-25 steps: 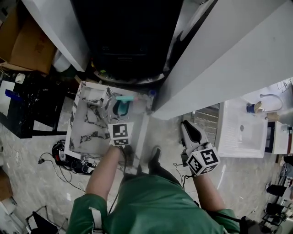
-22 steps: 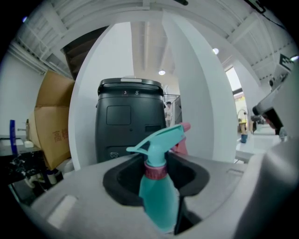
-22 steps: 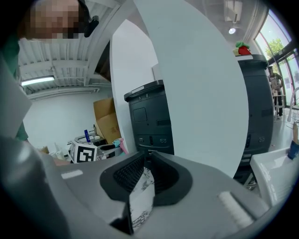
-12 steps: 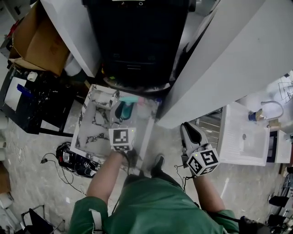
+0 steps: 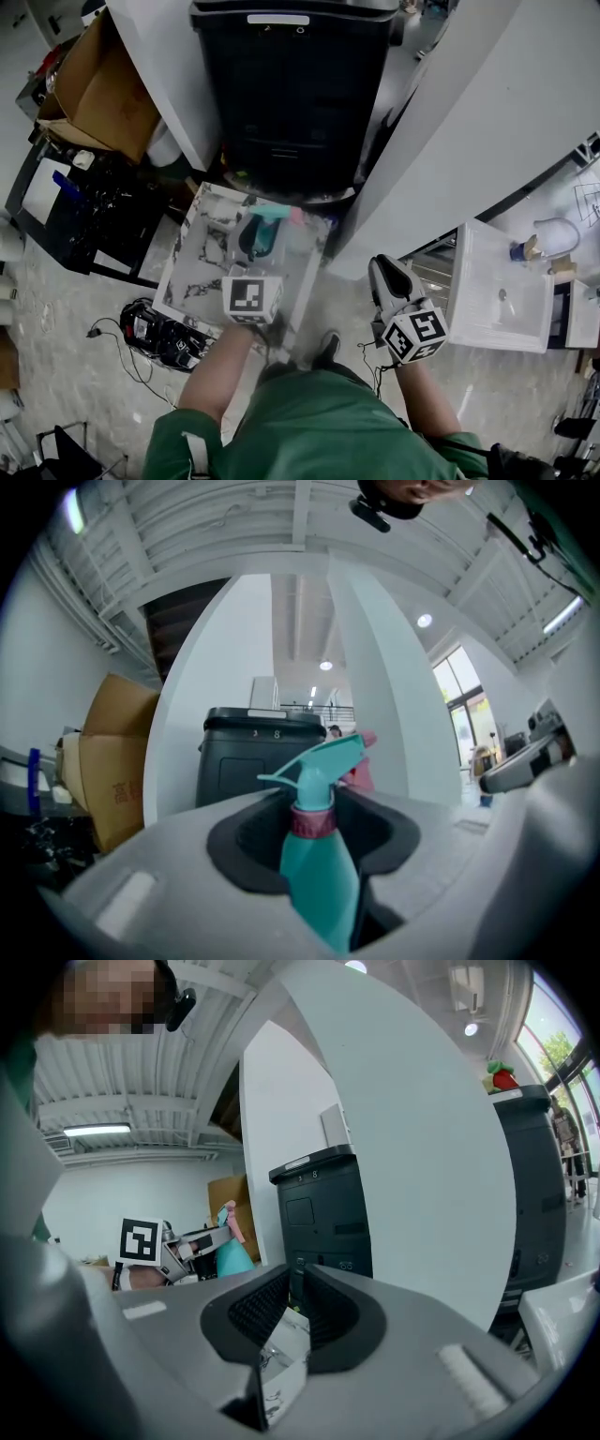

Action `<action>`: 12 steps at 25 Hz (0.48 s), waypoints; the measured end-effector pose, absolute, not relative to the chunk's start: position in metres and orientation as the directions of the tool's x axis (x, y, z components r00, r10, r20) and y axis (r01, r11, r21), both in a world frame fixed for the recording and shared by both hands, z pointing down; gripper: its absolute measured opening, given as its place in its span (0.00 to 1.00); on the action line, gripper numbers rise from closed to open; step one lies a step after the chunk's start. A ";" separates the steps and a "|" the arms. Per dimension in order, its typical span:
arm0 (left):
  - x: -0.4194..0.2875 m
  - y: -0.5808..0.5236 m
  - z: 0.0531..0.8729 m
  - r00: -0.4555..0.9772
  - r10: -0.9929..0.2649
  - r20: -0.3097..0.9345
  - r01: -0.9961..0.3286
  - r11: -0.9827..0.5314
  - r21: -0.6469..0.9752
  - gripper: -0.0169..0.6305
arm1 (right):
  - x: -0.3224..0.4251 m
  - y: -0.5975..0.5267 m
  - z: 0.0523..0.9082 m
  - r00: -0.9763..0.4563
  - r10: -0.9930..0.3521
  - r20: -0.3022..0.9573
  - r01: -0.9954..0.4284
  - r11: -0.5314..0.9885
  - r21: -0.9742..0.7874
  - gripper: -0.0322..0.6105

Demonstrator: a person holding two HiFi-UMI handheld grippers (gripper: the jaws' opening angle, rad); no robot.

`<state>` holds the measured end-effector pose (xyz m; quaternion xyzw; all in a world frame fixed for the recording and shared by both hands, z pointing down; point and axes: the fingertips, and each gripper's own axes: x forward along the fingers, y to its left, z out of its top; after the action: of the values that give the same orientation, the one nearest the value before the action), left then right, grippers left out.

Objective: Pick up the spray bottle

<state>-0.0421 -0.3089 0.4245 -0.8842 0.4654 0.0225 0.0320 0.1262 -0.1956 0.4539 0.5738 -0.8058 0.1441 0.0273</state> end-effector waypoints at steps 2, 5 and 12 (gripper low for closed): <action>-0.045 -0.302 0.411 0.567 -0.819 -0.089 -0.823 -0.567 -0.032 0.25 | 0.124 -0.195 0.449 -0.345 -0.917 0.199 -0.930 0.307 -0.201 0.12; -0.051 -0.292 0.389 0.564 -0.816 -0.127 -0.824 -0.566 -0.030 0.25 | 0.120 -0.196 0.443 -0.356 -0.916 0.185 -0.926 0.320 -0.199 0.12; -0.069 -0.275 0.359 0.546 -0.823 -0.160 -0.835 -0.549 -0.025 0.25 | 0.104 -0.197 0.430 -0.394 -0.905 0.158 -0.912 0.363 -0.193 0.12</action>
<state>-0.0694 -0.2748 0.3590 -0.8777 0.4722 0.0648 0.0491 0.1042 -0.1972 0.4302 0.5504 -0.8254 0.1252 0.0124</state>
